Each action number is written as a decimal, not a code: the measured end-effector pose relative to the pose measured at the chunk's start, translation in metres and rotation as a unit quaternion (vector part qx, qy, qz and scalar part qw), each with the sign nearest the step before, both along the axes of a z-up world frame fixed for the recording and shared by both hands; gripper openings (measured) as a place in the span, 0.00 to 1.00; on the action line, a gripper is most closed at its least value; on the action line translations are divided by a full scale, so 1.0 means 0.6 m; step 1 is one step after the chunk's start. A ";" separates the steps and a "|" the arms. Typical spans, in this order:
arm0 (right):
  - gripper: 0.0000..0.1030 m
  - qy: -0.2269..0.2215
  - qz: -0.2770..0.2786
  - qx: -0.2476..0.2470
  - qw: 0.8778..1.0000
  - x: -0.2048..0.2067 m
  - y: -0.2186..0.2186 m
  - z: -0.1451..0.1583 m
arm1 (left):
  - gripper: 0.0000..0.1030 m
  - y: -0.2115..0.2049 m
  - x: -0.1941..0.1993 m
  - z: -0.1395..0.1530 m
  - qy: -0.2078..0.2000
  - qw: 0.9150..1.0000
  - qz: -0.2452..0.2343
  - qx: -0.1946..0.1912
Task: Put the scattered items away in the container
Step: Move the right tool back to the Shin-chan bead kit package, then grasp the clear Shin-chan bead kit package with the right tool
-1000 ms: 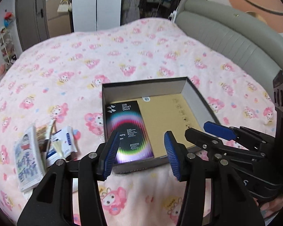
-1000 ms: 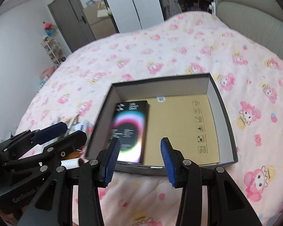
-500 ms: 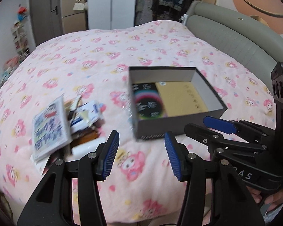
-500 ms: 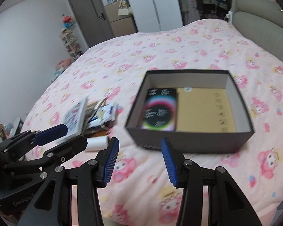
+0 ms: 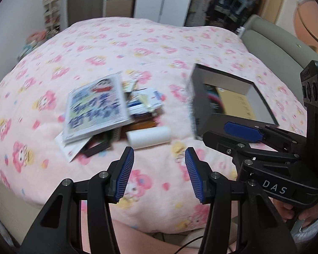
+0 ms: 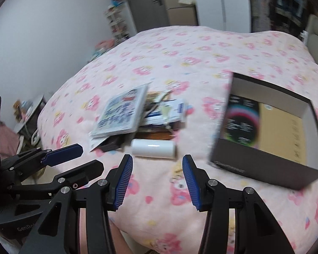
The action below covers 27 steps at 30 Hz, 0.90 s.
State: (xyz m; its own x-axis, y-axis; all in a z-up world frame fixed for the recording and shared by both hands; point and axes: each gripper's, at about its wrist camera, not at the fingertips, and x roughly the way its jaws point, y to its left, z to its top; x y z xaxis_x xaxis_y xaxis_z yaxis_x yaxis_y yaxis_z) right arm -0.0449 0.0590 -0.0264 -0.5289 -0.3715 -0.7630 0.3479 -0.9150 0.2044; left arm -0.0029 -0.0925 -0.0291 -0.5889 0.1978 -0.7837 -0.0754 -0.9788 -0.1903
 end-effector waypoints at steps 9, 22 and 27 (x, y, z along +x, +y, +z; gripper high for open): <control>0.43 -0.024 0.046 0.007 0.999 -0.082 -0.101 -0.048 | 0.49 -0.140 -0.054 -0.077 -0.024 0.994 0.096 0.049; 0.43 -0.081 0.032 0.043 0.995 -0.253 -0.170 -0.152 | 0.50 -0.295 -0.214 -0.235 -0.063 0.968 0.206 0.129; 0.48 -0.096 0.050 0.024 0.994 -0.281 -0.194 -0.172 | 0.55 -0.305 -0.240 -0.249 -0.067 0.967 0.196 0.151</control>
State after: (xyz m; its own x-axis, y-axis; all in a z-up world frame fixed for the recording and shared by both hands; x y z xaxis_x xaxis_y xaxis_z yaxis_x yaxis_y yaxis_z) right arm -0.2132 -0.0573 -0.1297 -0.3345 -0.3744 -0.8648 0.3957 -0.8887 0.2317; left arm -0.1471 -0.2757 -0.1784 -0.5626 0.2115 -0.7992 0.3347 -0.8257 -0.4541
